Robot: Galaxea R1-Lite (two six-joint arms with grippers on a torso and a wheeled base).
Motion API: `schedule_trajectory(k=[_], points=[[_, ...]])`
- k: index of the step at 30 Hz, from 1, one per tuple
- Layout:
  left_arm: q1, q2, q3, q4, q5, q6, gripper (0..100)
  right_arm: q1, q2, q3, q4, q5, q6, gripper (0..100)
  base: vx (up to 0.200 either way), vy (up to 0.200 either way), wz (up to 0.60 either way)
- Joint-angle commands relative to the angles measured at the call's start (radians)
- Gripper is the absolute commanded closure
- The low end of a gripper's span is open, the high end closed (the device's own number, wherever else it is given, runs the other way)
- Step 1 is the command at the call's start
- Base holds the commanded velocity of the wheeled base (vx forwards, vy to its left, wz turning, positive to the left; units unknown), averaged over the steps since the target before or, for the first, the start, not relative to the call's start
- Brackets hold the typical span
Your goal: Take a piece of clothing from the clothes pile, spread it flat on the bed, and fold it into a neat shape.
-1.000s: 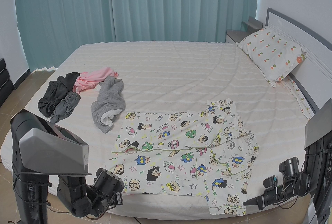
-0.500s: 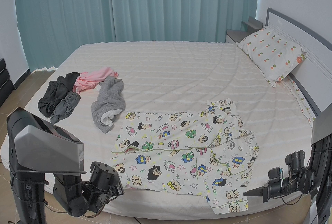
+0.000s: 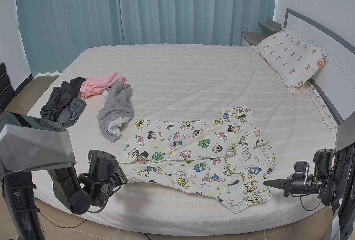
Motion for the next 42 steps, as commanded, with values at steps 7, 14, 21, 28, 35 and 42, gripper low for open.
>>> schedule_trajectory(k=[7, 14, 21, 28, 35, 42], points=[[0.038, -0.001, -0.245, 0.239, 0.003, -0.003, 100, 0.002, 0.045, -0.215, -0.011, -0.087, 0.131, 100, 0.000, 0.000, 0.00], [0.034, 0.028, -0.352, 0.346, 0.003, -0.006, 100, -0.013, 0.052, -0.291, -0.008, -0.116, 0.168, 100, 0.000, 0.000, 0.00], [0.031, 0.114, -0.452, 0.424, 0.003, -0.005, 100, -0.052, 0.065, -0.445, 0.101, -0.163, 0.205, 100, 0.000, 0.000, 0.00], [0.027, 0.160, -0.509, 0.432, 0.003, -0.006, 100, -0.052, 0.079, -0.549, 0.131, -0.197, 0.265, 100, 0.000, 0.000, 0.00], [0.029, 0.212, -0.559, 0.432, 0.004, -0.006, 100, -0.058, 0.100, -0.549, 0.160, -0.197, 0.280, 100, 0.000, 0.000, 0.00], [0.020, 0.229, -0.601, 0.466, 0.003, -0.009, 0, -0.052, 0.077, -0.500, 0.220, -0.185, 0.274, 100, 0.000, 0.000, 0.00]])
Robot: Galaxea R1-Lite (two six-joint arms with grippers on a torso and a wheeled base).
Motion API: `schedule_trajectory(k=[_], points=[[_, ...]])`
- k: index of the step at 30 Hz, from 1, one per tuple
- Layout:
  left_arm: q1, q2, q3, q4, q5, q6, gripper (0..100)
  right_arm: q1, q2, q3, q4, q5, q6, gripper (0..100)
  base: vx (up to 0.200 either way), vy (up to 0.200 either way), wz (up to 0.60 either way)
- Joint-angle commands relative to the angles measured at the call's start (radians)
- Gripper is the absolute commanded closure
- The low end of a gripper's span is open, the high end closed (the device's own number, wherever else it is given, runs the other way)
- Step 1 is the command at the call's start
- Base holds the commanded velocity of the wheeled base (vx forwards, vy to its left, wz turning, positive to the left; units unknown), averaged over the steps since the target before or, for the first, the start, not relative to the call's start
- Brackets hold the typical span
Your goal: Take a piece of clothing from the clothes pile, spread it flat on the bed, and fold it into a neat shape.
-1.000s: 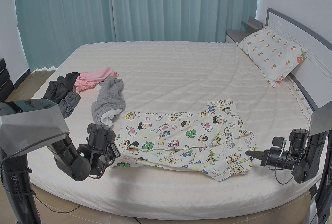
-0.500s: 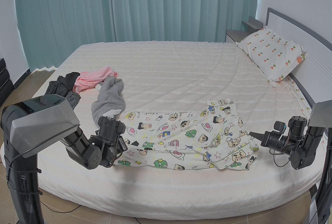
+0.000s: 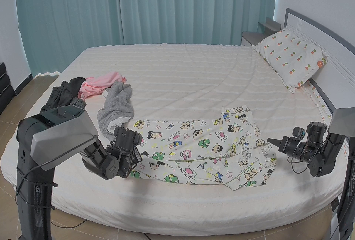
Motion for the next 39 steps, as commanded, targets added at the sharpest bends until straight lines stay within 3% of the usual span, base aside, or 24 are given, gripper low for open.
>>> schedule_trajectory(k=[1, 7, 11, 12, 13, 17, 18, 20, 22, 23, 24, 27, 33, 35, 39], points=[[-0.002, 0.017, -0.017, 0.006, 0.000, -0.002, 0, 0.007, -0.017, 0.023, 0.023, 0.001, -0.002, 100, 0.000, 0.000, 0.00], [0.026, -0.006, -0.004, 0.007, 0.002, -0.027, 0, 0.053, -0.085, 0.049, 0.108, 0.000, 0.001, 100, 0.000, 0.000, 0.00], [0.084, -0.133, 0.060, 0.076, -0.017, -0.090, 0, 0.095, -0.160, 0.177, 0.148, -0.005, 0.001, 100, 0.000, 0.000, 0.00], [0.089, -0.153, 0.072, 0.090, -0.032, -0.101, 0, 0.101, -0.165, 0.200, 0.143, -0.006, -0.001, 0, 0.000, 0.000, 0.00], [0.090, -0.175, 0.086, 0.098, -0.052, -0.114, 0, 0.112, -0.165, 0.218, 0.143, -0.008, -0.001, 0, 0.000, 0.000, 0.00], [0.090, -0.346, 0.224, 0.099, -0.274, -0.231, 0, 0.187, -0.160, 0.303, 0.142, -0.033, 0.002, 0, 0.000, 0.000, 0.00], [0.090, -0.346, 0.224, 0.099, -0.274, -0.231, 0, 0.187, -0.160, 0.303, 0.142, -0.033, 0.002, 0, 0.000, 0.000, 0.00], [0.081, -0.423, 0.305, 0.093, -0.356, -0.282, 0, 0.237, -0.157, 0.329, 0.142, -0.097, 0.011, 0, 0.000, 0.000, 0.00], [0.067, -0.463, 0.367, 0.069, -0.389, -0.311, 0, 0.297, -0.146, 0.332, 0.140, -0.163, 0.068, 0, 0.000, 0.000, 0.00], [0.067, -0.463, 0.367, 0.069, -0.389, -0.311, 0, 0.297, -0.146, 0.332, 0.140, -0.163, 0.068, 0, 0.000, 0.000, 0.00], [0.052, -0.481, 0.419, 0.009, -0.420, -0.368, 0, 0.356, -0.149, 0.323, 0.140, -0.223, 0.192, 0, 0.000, 0.000, 0.00], [0.035, -0.492, 0.505, -0.106, -0.458, -0.414, 0, 0.406, -0.145, 0.298, 0.126, -0.269, 0.307, 0, 0.000, 0.000, 0.00], [0.027, -0.469, 0.651, -0.326, -0.534, -0.438, 0, 0.426, -0.111, 0.252, 0.140, -0.344, 0.310, 0, 0.000, 0.000, 0.00], [0.033, -0.461, 0.707, -0.422, -0.583, -0.438, 0, 0.425, -0.092, 0.241, 0.154, -0.344, 0.310, 0, 0.000, 0.000, 0.00], [0.044, -0.445, 0.755, -0.488, -0.635, -0.438, 0, 0.421, -0.085, 0.211, 0.157, -0.349, 0.307, 0, 0.000, 0.000, 0.00]])
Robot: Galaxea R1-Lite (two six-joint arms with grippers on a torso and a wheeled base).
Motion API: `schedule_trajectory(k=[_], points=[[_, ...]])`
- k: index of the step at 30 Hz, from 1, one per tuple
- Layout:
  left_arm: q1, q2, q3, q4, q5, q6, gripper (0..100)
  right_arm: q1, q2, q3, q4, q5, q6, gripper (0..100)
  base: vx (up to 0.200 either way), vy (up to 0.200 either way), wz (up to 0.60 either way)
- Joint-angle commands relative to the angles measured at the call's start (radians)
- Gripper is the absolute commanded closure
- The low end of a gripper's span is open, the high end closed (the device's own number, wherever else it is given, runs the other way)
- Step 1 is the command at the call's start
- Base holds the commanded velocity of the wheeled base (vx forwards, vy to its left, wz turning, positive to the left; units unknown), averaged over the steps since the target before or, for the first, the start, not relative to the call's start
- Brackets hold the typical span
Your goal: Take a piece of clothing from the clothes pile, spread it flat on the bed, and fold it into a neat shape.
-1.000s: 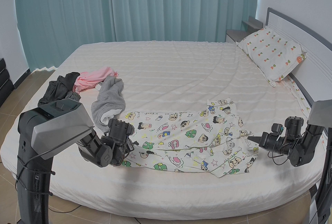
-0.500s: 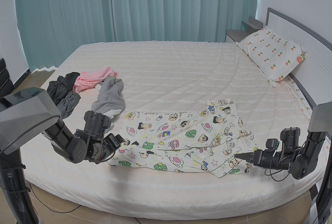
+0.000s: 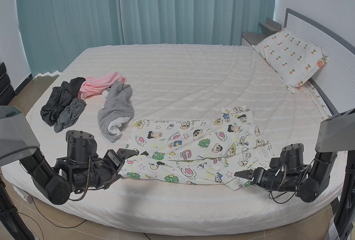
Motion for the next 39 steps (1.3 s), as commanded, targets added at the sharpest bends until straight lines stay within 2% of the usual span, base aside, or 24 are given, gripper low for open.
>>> schedule_trajectory(k=[1, 4, 8, 13, 24, 38, 39], points=[[0.006, 0.020, 0.102, -0.068, -0.051, -0.013, 0, 0.011, 0.040, -0.055, 0.014, -0.022, 0.007, 0, 0.000, 0.000, 0.00], [0.007, 0.043, 0.102, -0.068, -0.048, -0.013, 0, -0.030, 0.043, -0.082, 0.019, -0.021, -0.020, 0, 0.000, 0.000, 0.00], [0.010, 0.075, 0.094, -0.069, -0.041, -0.011, 0, -0.044, 0.064, -0.087, 0.054, -0.018, -0.029, 0, 0.000, 0.000, 0.00], [0.007, 0.109, 0.102, -0.130, -0.004, -0.010, 0, -0.081, 0.098, -0.091, 0.068, -0.018, -0.074, 0, 0.000, 0.000, 0.00], [0.006, 0.118, 0.103, -0.146, -0.001, -0.008, 0, -0.050, 0.107, -0.108, 0.062, -0.018, -0.085, 0, 0.000, 0.000, 0.00], [0.006, 0.126, 0.103, -0.150, 0.012, -0.008, 0, 0.005, 0.109, -0.217, 0.146, -0.015, -0.083, 0, 0.000, 0.000, 0.00], [0.004, 0.126, 0.103, -0.150, 0.013, -0.008, 0, 0.005, 0.106, -0.217, 0.151, -0.015, -0.082, 100, 0.000, 0.000, 0.00]])
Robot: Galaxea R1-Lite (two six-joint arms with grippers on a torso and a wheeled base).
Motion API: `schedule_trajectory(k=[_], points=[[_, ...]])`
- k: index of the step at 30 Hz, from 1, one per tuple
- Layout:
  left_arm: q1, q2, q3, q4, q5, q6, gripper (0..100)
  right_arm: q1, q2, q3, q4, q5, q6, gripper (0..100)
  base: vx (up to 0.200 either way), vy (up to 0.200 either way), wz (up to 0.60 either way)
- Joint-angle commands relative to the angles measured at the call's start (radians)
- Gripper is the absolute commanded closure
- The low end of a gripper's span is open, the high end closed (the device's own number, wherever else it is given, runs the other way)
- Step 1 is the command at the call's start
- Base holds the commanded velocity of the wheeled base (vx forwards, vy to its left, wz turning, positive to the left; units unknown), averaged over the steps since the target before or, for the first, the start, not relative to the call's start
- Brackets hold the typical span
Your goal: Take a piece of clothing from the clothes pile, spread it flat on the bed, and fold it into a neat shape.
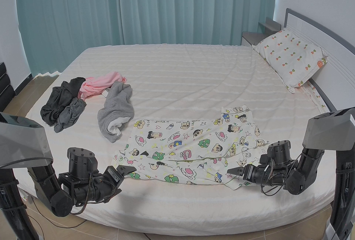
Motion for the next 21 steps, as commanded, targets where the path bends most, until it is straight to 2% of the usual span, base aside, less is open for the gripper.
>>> schedule_trajectory(k=[1, 12, 19, 21], points=[[-0.001, 0.005, 0.001, -0.001, 0.001, 0.000, 0, 0.007, -0.003, -0.013, 0.009, 0.001, 0.002, 100, 0.000, 0.000, 0.00], [-0.001, 0.005, 0.001, -0.001, 0.001, 0.000, 0, -0.027, -0.054, 0.009, 0.000, 0.001, 0.015, 100, 0.000, 0.000, 0.00], [-0.001, 0.006, 0.001, 0.001, 0.006, 0.000, 0, -0.042, -0.161, -0.037, -0.012, -0.007, 0.067, 100, 0.000, 0.000, 0.00], [-0.008, 0.019, 0.001, -0.001, 0.033, 0.006, 0, -0.064, -0.189, -0.091, 0.003, -0.007, 0.065, 100, 0.000, 0.000, 0.00]])
